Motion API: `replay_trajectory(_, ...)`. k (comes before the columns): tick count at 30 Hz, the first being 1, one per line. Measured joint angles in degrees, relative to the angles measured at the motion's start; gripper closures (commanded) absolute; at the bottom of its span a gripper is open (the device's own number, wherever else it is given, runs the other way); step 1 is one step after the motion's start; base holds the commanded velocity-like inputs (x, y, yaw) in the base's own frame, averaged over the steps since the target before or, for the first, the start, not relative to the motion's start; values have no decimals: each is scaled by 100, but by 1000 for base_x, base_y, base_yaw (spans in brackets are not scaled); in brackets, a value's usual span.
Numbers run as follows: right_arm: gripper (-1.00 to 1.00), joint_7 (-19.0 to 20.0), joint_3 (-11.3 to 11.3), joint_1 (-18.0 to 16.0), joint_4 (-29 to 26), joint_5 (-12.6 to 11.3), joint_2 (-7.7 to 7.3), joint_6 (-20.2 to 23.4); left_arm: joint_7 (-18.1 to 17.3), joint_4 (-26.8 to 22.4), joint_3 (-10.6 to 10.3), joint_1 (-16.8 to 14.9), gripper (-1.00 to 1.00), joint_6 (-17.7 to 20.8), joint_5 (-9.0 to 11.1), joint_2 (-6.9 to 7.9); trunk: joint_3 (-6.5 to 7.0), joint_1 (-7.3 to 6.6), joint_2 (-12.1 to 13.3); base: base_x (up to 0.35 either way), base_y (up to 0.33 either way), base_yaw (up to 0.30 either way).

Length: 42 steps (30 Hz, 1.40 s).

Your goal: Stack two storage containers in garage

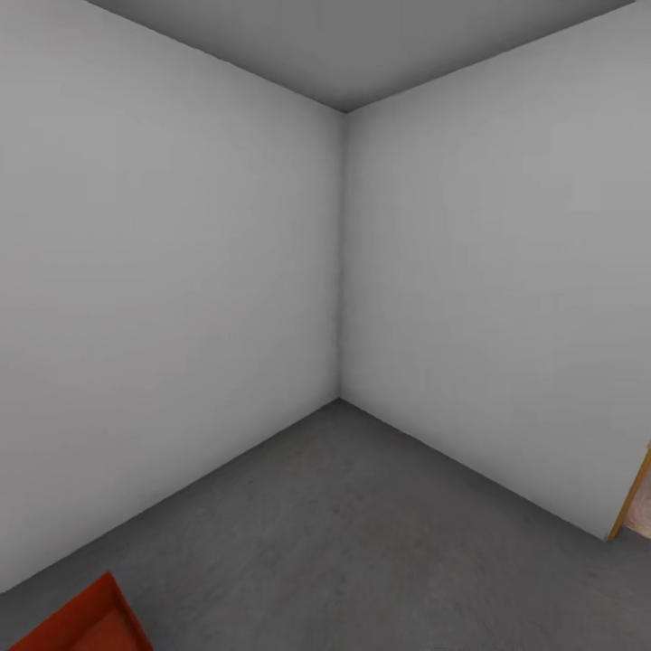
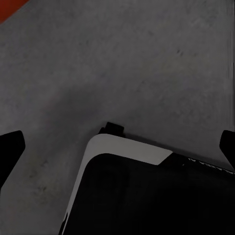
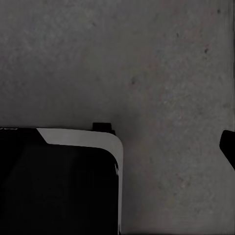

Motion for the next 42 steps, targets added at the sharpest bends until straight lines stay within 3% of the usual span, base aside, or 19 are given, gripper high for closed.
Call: replay_trajectory(42,-100,1,0,0,0,0,0,1,-1,0,0,0,-100,0,0,0,0,0,0,0,0,-293)
